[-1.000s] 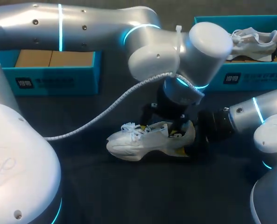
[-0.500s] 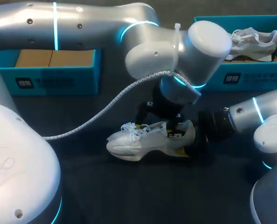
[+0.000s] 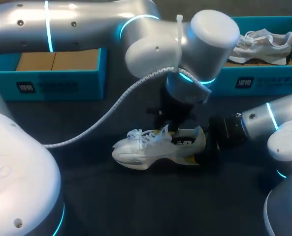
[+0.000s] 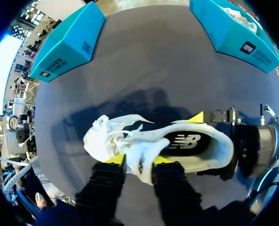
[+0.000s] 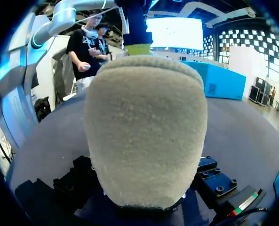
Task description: Take the shoe out of the shoebox, open the shoe tongue, remove and reinsert the insole, then place the shoe into the shoebox
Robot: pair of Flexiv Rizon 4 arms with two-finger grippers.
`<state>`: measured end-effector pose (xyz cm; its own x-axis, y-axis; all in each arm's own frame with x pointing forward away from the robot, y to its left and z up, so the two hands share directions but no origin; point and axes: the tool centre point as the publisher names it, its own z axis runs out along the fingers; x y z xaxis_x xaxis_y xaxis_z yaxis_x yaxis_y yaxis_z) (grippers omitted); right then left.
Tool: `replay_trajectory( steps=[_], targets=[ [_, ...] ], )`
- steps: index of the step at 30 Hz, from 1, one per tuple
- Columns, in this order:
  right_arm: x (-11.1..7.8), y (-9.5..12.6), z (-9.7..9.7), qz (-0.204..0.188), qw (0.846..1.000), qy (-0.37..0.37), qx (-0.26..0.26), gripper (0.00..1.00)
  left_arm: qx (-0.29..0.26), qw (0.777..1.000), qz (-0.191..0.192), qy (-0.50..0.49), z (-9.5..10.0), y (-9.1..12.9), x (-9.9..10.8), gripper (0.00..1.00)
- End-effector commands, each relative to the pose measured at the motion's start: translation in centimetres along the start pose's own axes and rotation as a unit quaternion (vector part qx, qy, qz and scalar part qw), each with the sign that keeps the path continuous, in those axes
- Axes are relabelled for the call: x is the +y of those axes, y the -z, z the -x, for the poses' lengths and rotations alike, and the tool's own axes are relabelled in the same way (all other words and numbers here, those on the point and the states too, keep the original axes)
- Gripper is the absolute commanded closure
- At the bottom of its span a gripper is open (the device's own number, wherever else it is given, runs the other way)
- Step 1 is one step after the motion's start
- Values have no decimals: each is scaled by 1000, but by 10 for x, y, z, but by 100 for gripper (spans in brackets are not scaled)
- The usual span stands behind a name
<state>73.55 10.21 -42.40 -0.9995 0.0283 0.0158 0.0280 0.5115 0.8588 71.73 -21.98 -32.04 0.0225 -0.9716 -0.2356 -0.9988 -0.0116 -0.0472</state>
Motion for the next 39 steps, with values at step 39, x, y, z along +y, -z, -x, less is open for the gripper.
replay_trajectory(
  steps=[39],
  targets=[
    [1, -1, 1, -2, 1000, 0, 0, 100, 43, 991, -10, -128, 102, 7, -2, 100]
  ],
)
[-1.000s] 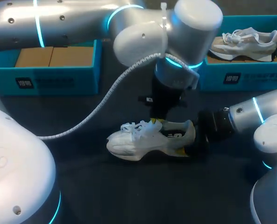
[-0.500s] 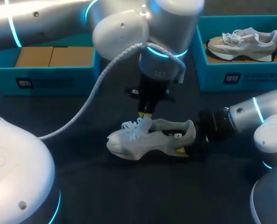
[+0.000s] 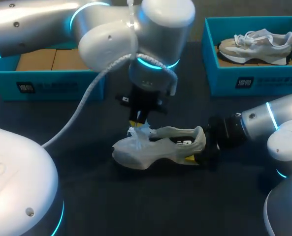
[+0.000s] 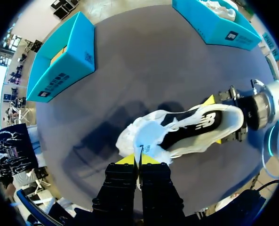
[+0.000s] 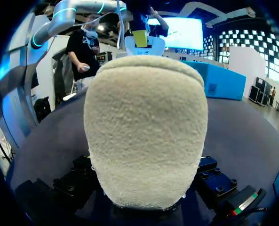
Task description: Take the shoe out of the shoebox, open the shoe tongue, remove and reinsert the insole, then place the shoe into the shoebox
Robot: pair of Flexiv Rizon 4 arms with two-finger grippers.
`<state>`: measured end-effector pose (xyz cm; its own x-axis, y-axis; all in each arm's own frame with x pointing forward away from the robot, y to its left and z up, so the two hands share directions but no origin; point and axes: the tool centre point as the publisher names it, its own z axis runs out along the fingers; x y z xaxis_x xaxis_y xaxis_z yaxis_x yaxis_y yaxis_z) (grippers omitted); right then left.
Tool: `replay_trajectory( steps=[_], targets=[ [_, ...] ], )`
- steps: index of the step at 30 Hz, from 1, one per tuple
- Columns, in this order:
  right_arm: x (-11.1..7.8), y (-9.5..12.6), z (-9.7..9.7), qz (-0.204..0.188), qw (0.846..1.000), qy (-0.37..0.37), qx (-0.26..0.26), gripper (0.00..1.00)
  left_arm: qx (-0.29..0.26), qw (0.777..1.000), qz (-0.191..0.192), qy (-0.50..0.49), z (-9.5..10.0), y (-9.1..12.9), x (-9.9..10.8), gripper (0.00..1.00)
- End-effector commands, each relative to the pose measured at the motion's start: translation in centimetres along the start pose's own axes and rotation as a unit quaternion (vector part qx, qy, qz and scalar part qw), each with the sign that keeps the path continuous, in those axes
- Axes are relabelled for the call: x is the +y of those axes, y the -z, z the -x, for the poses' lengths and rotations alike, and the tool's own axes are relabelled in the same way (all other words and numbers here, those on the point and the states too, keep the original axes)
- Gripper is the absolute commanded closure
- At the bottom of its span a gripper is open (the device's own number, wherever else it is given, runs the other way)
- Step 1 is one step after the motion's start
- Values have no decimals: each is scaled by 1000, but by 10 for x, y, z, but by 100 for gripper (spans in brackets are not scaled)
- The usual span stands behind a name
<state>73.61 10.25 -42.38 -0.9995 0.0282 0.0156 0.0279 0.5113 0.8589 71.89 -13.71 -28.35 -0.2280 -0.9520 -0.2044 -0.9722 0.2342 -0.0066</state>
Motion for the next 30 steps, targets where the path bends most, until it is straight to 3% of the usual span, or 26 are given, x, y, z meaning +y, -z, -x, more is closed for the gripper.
replay_trajectory(
  steps=[1, 23, 26, 30],
  targets=[
    [0, -1, 0, -2, 1000, -1, 0, 100, 21, 1000, -4, -3, 15, -11, 6, 100],
    [0, -1, 0, -2, 1000, -1, 0, 100, -53, 999, -7, -4, 46, -82, 4, 100],
    [0, -1, 0, -2, 1000, -1, 0, 100, -57, 998, -8, -4, 47, -89, 3, 91],
    [0, -1, 0, -2, 1000, -1, 0, 100, -62, 998, -9, -6, 45, -95, 5, 70]
  ],
)
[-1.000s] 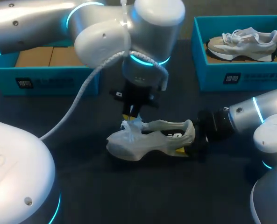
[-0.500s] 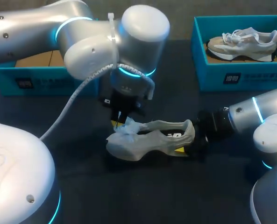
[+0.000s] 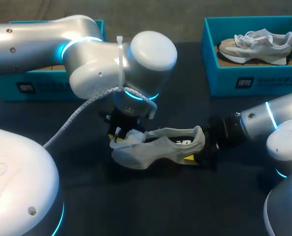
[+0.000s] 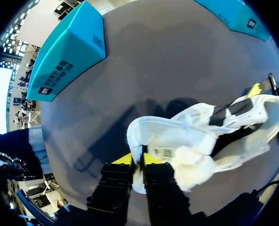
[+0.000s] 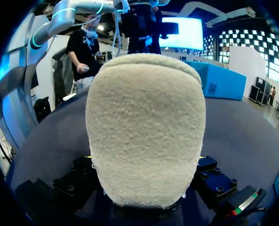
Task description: Take the shoe out of the shoebox, open the shoe tongue, remove and reinsert the insole, then place the shoe into the shoebox
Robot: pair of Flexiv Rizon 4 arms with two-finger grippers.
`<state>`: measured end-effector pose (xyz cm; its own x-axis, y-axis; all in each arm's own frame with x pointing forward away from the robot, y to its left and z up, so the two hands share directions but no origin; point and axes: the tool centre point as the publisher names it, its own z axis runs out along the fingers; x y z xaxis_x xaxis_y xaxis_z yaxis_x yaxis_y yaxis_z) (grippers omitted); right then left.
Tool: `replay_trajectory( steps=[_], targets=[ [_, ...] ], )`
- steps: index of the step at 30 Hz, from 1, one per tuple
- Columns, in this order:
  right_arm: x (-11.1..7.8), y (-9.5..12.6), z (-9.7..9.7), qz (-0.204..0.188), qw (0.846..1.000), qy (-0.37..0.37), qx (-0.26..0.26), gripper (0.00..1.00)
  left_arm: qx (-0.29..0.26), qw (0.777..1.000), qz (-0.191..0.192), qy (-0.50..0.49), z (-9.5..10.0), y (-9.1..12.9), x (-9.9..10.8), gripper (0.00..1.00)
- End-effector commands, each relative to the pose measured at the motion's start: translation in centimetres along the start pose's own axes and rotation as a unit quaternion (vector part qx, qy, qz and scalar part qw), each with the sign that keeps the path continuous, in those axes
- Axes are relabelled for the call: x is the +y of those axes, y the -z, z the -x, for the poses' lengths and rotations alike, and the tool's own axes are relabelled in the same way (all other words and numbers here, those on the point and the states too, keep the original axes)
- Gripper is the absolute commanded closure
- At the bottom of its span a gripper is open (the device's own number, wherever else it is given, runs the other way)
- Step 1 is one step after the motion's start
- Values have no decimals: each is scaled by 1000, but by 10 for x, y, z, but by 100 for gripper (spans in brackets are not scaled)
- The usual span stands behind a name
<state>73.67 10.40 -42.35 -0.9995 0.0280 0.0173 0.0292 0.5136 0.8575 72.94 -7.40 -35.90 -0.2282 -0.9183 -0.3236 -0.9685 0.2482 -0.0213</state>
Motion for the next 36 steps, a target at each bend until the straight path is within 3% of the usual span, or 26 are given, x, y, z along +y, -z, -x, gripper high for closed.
replay_trajectory(
  steps=[1, 5, 6, 8, 12, 20, 29, 36],
  targets=[
    [-1, 0, 0, -1, 1000, 0, -1, 100, -1, 1000, 0, -2, -3, -8, 0, 67],
    [-1, 0, 0, -1, 1000, 0, -1, 100, -5, 1000, 1, 0, -4, -11, 2, 53],
    [-1, 0, 0, -1, 1000, 0, -1, 100, -5, 1000, 3, 1, -4, -11, 2, 37],
    [-1, 0, 0, -1, 1000, 0, -1, 100, -5, 1000, 3, 1, -4, -11, 3, 29],
    [-1, 0, 0, -1, 1000, 0, -1, 100, -9, 1000, 3, 3, 0, -11, 4, 0],
    [-1, 0, 0, -1, 1000, 0, -1, 100, 25, 999, -20, -13, 9, 10, -2, 0],
    [-1, 0, 0, -1, 1000, 0, -1, 100, 89, 992, -57, -75, 14, 35, -23, 0],
    [-1, 0, 0, -1, 1000, 0, -1, 100, 143, 976, -60, -152, 15, 53, -42, 0]
  ],
)
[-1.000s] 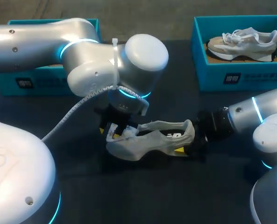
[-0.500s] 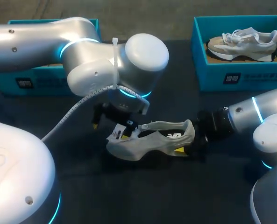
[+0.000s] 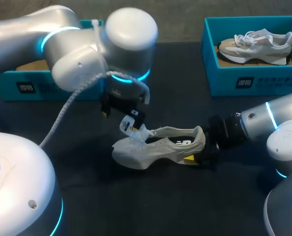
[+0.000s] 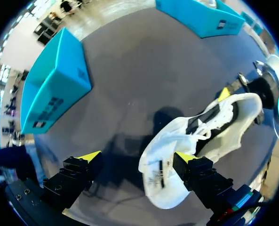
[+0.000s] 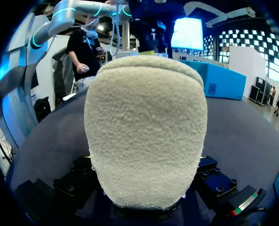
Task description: Take the shoe out of the shoebox, open the shoe tongue, remove and reinsert the insole, then place the shoe into the shoebox
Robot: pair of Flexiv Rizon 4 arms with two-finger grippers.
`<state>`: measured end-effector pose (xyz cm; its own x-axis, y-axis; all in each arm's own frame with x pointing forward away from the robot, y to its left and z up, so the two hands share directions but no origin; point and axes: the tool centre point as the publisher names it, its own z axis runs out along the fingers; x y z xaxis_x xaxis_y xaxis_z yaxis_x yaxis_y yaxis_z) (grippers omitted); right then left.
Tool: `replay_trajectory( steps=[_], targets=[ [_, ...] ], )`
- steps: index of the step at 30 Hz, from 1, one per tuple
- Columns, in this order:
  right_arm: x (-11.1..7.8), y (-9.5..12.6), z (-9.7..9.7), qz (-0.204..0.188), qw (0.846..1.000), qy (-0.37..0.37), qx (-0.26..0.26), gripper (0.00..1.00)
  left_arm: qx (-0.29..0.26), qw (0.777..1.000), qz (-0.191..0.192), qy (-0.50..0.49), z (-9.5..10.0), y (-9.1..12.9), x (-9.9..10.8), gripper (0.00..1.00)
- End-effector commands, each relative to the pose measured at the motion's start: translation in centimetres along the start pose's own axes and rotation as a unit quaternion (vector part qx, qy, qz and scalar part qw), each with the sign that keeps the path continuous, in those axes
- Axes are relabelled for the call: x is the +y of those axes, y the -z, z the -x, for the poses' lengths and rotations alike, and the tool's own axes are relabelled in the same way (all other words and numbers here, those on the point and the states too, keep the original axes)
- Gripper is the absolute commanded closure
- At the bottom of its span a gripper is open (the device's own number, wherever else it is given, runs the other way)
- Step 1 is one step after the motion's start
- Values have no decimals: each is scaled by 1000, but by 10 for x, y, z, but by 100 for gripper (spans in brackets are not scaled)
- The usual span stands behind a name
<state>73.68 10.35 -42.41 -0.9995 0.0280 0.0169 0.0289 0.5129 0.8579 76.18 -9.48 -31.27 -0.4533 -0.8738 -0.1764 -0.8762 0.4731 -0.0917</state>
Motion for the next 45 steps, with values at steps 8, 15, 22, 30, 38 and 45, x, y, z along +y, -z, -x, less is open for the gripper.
replay_trajectory(
  steps=[8, 15, 22, 30, 38, 45],
  targets=[
    [0, 0, 0, -2, 1000, 0, -1, 100, 120, 976, 29, -177, 9, 28, -15, 0],
    [0, 0, 0, -2, 1000, 0, -1, 100, 134, 941, 40, -308, 3, 35, -16, 0],
    [0, 0, 0, -2, 1000, 0, -1, 100, 165, 894, 14, -417, -5, 52, -17, 0],
    [0, 0, 0, -2, 1000, 0, -1, 100, 163, 871, -20, -464, -26, 67, -27, 0],
    [0, 0, 0, -2, 1000, 0, -1, 100, 173, 856, -33, -485, -56, 76, -39, 88],
    [0, 0, 0, -2, 1000, 0, -1, 100, 202, 846, -19, -493, -75, 73, -48, 100]
  ],
)
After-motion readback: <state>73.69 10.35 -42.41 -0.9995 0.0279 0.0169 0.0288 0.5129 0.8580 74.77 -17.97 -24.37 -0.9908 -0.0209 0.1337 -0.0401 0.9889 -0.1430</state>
